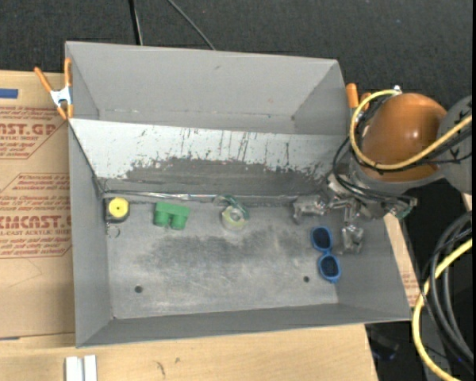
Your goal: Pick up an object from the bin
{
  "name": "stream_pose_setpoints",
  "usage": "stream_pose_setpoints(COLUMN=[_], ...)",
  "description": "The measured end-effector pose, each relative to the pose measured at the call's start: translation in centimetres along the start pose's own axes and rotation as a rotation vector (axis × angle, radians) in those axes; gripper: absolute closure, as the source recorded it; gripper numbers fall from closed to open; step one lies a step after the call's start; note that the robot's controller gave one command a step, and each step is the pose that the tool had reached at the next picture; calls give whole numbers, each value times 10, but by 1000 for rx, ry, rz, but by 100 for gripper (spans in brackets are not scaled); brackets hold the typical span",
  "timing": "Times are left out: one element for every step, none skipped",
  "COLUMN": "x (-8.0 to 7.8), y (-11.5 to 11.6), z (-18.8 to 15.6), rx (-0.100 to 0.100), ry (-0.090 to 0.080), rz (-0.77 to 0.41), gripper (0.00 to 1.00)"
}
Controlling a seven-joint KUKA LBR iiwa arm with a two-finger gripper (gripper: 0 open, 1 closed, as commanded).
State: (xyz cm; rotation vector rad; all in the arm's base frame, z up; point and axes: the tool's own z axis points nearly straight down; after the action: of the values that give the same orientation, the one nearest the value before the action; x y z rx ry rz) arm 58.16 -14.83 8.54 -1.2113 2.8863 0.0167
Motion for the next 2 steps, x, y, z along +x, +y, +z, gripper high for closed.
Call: stream_pose_setpoints(x=[-5, -1], y=[13, 7], z=[11, 12], rx=[-15, 3], ry=[0, 1], rz=[-509, -507], gripper=[0, 100])
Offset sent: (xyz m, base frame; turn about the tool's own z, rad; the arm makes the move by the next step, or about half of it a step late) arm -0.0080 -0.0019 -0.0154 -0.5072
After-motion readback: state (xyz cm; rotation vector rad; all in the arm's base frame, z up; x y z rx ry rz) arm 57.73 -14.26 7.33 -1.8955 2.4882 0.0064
